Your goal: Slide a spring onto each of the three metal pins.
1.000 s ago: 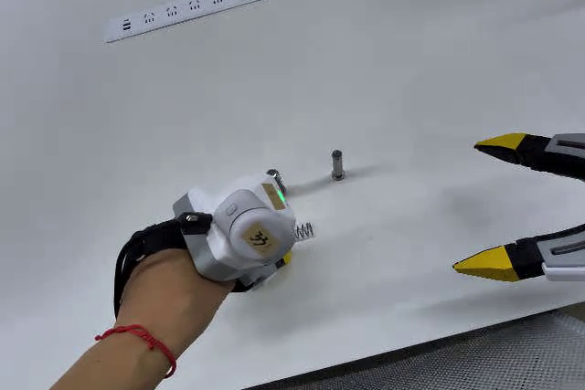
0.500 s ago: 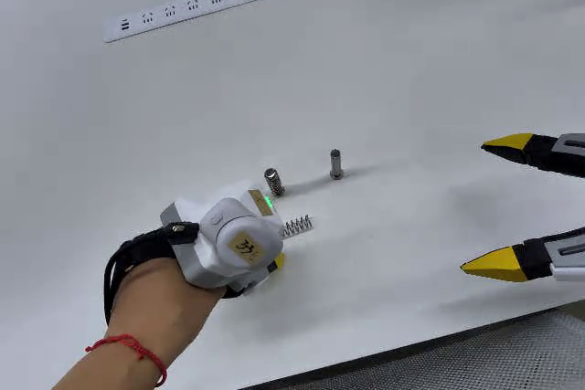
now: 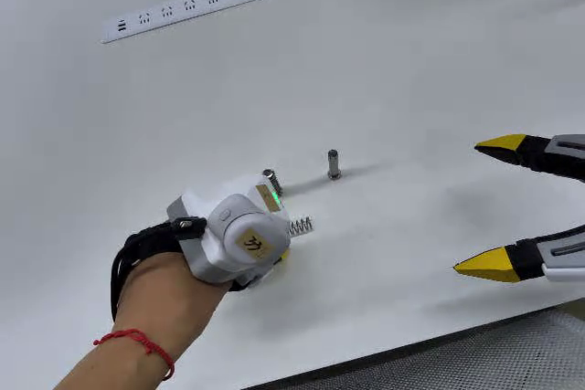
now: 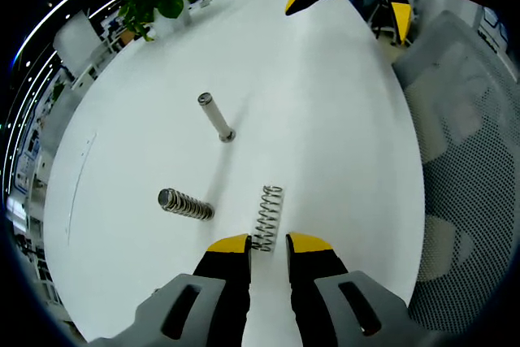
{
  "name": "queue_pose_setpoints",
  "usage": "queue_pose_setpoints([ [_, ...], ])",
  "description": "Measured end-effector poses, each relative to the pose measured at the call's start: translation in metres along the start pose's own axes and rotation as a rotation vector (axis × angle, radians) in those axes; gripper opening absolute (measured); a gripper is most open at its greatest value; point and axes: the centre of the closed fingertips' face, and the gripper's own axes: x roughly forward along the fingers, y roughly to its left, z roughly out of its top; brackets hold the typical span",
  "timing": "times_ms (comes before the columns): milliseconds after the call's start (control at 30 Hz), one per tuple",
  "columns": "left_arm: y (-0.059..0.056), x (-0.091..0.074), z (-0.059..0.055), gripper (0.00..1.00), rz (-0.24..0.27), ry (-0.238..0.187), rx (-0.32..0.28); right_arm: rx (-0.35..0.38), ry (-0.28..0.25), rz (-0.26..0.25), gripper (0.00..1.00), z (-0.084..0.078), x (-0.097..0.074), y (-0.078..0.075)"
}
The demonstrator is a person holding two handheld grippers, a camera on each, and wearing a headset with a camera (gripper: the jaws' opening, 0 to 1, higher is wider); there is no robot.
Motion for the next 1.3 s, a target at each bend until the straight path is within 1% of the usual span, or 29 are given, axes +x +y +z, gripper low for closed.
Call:
queue_pose_setpoints([
  [67,-0.001,0.001,-0.003,0.17,-0.005,0.014,-0.003,-0.001,0.000,-0.002,0.87,0.000,-0.001,0.000],
  [133,-0.002,0.000,-0.005,0.18,-0.007,0.017,-0.012,0.000,-0.002,-0.005,0.87,0.000,-0.002,-0.001],
  [200,-0.002,0.000,-0.005,0.17,-0.009,0.019,-0.003,-0.002,0.000,-0.006,0.87,0.000,-0.002,-0.001],
  [367,-0.004,0.001,-0.003,0.17,-0.012,0.017,-0.002,-0.001,0.005,-0.008,0.86,-0.002,-0.004,0.000],
  [467,-0.005,0.002,-0.002,0.14,-0.018,0.019,0.000,0.000,0.004,-0.011,0.86,-0.002,-0.005,-0.001],
  [500,-0.006,0.003,-0.002,0.12,-0.022,0.021,0.000,-0.001,0.003,-0.012,0.86,-0.002,-0.006,-0.002],
  [633,-0.006,0.003,-0.003,0.12,-0.022,0.026,-0.006,-0.003,0.003,-0.019,0.86,-0.001,-0.007,-0.002],
  [800,-0.007,0.003,-0.003,0.11,-0.029,0.029,-0.005,-0.005,0.005,-0.014,0.86,-0.002,-0.006,-0.002],
  [933,-0.008,0.003,-0.003,0.11,-0.035,0.024,-0.017,-0.006,0.013,-0.010,0.86,-0.002,-0.006,-0.001],
  [1000,-0.010,0.002,-0.001,0.10,-0.036,0.011,-0.033,-0.007,0.011,-0.009,0.86,-0.002,-0.006,0.000],
  [1100,-0.010,0.001,-0.002,0.10,-0.037,0.006,-0.038,-0.009,0.013,-0.008,0.86,-0.002,-0.006,0.000],
  [1300,-0.011,-0.003,0.001,0.10,-0.044,-0.018,-0.064,-0.017,0.016,-0.003,0.86,0.001,-0.005,0.001],
])
